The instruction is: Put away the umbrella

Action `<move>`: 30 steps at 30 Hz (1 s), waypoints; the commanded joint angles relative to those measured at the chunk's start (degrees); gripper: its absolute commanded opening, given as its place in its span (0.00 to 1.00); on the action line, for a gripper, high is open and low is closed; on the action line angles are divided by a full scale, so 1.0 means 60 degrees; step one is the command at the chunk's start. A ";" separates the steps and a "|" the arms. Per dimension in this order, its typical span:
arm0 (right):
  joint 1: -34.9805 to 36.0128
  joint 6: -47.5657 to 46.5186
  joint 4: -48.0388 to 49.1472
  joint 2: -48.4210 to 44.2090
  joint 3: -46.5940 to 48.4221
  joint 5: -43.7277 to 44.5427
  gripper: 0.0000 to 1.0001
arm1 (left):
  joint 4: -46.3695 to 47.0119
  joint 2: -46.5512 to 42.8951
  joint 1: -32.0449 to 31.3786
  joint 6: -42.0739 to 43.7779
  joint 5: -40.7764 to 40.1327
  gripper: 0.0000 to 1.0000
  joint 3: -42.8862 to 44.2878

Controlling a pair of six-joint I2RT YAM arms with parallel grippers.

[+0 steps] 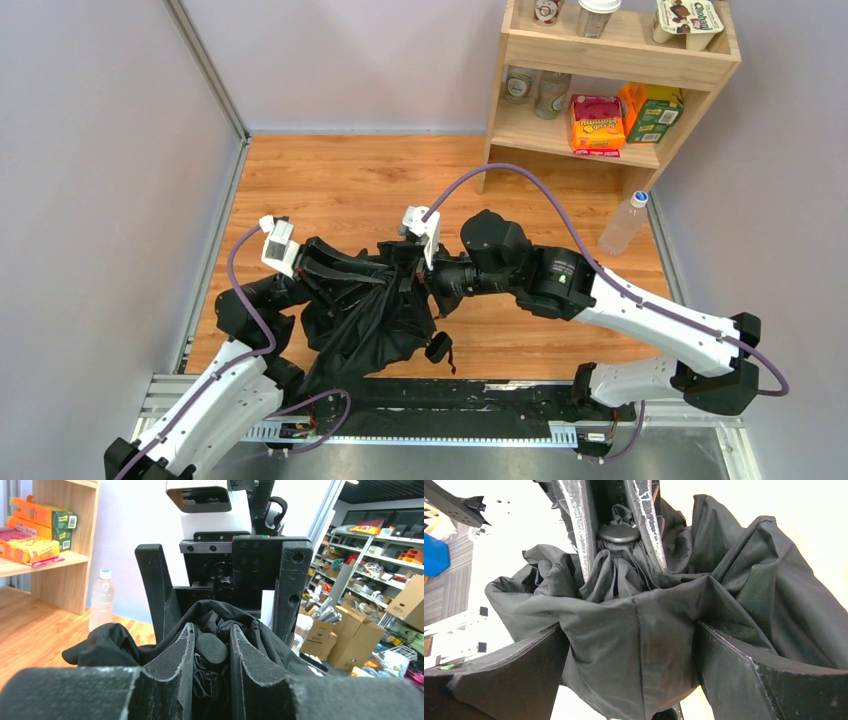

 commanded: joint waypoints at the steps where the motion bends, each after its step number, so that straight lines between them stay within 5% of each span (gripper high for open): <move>1: -0.0015 0.0425 0.1663 0.0262 -0.0589 -0.0985 1.00 | 0.1762 0.0003 -0.0027 -0.0349 -0.0236 0.00 0.0822; 11: -0.0117 0.0485 0.3727 0.0833 -0.1234 -0.1177 1.00 | 0.2685 0.0325 -0.0012 -0.0715 -0.0235 0.00 0.0925; 20: -0.0059 0.0996 0.7197 0.0321 -0.2742 -0.0752 0.98 | 0.2627 0.0296 -0.0026 -0.0423 -0.0499 0.00 0.0691; 22: -0.0044 0.1231 0.7829 0.0321 -0.2962 -0.1014 0.94 | 0.2729 0.0383 -0.0026 -0.0393 -0.0528 0.00 0.0676; 27: 0.0014 0.1539 0.8284 0.0569 -0.2949 -0.1250 0.64 | 0.3022 0.0544 -0.0012 -0.0481 -0.0630 0.00 0.0544; 30: 0.0043 0.1773 0.8563 0.0657 -0.2978 -0.1309 0.57 | 0.3168 0.0603 -0.0027 -0.0495 -0.0689 0.00 0.0471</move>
